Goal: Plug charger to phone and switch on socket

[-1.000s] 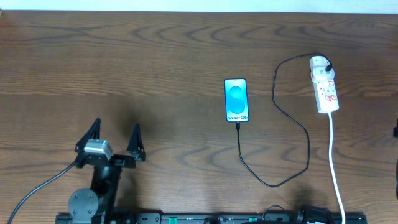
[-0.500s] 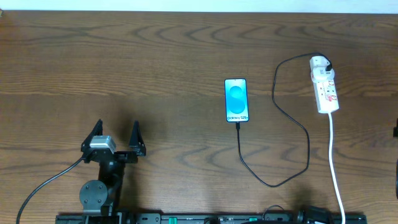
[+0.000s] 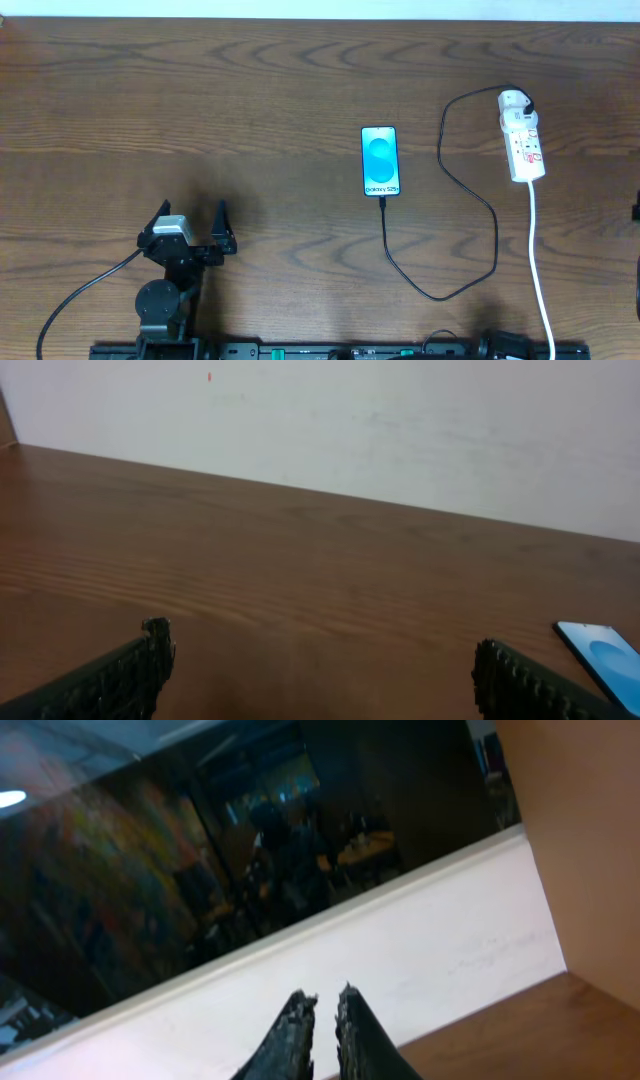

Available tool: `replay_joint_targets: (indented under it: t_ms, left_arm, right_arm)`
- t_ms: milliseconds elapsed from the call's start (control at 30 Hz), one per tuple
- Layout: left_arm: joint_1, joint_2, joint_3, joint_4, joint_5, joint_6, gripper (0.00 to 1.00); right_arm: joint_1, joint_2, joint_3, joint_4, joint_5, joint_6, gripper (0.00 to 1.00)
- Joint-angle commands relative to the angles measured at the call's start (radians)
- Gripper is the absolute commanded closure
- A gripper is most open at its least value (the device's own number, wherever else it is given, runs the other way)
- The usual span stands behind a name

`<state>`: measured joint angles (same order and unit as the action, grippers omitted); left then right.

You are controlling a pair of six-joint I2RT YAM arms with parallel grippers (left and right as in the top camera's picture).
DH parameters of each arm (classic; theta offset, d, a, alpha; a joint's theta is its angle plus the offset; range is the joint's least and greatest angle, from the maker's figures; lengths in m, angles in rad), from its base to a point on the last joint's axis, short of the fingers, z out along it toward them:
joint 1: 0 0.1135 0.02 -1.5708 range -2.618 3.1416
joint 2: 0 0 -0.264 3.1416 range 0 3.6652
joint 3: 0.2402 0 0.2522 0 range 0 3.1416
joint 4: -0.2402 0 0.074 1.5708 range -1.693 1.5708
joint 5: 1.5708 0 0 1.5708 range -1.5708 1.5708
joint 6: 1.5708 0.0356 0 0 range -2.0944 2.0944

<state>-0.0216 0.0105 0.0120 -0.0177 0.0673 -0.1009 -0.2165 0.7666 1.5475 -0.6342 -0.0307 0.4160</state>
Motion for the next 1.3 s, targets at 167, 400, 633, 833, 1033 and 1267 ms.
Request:
replay_joint_targets:
  t_ms: [167, 400, 633, 833, 1033, 1267]
  left_arm:
    - [-0.002, 0.026, -0.008, -0.049, -0.001, 0.013, 0.02]
    - [-0.002, 0.039, -0.008, -0.049, -0.001, 0.013, 0.02]
    - [-0.002, 0.039, -0.008, -0.049, -0.001, 0.013, 0.02]
    - [-0.002, 0.035, -0.008, -0.048, -0.001, 0.013, 0.02]
    - [-0.002, -0.01, -0.008, -0.047, -0.001, 0.014, 0.02]
    - [-0.002, -0.01, -0.008, -0.048, -0.002, 0.014, 0.02]
  right_arm:
    - [0.002, -0.002, 0.002, -0.002, -0.006, -0.004, 0.91]
    - [0.002, -0.002, 0.002, -0.003, -0.006, -0.001, 0.91]
    - [0.002, -0.002, 0.002, -0.013, -0.007, -0.001, 0.92]
    - [0.002, -0.002, 0.002, -0.013, -0.007, -0.001, 0.92]
    - [0.002, -0.002, 0.002, -0.013, -0.007, -0.001, 0.92]
    - [0.002, -0.002, 0.002, -0.013, -0.007, -0.001, 0.92]
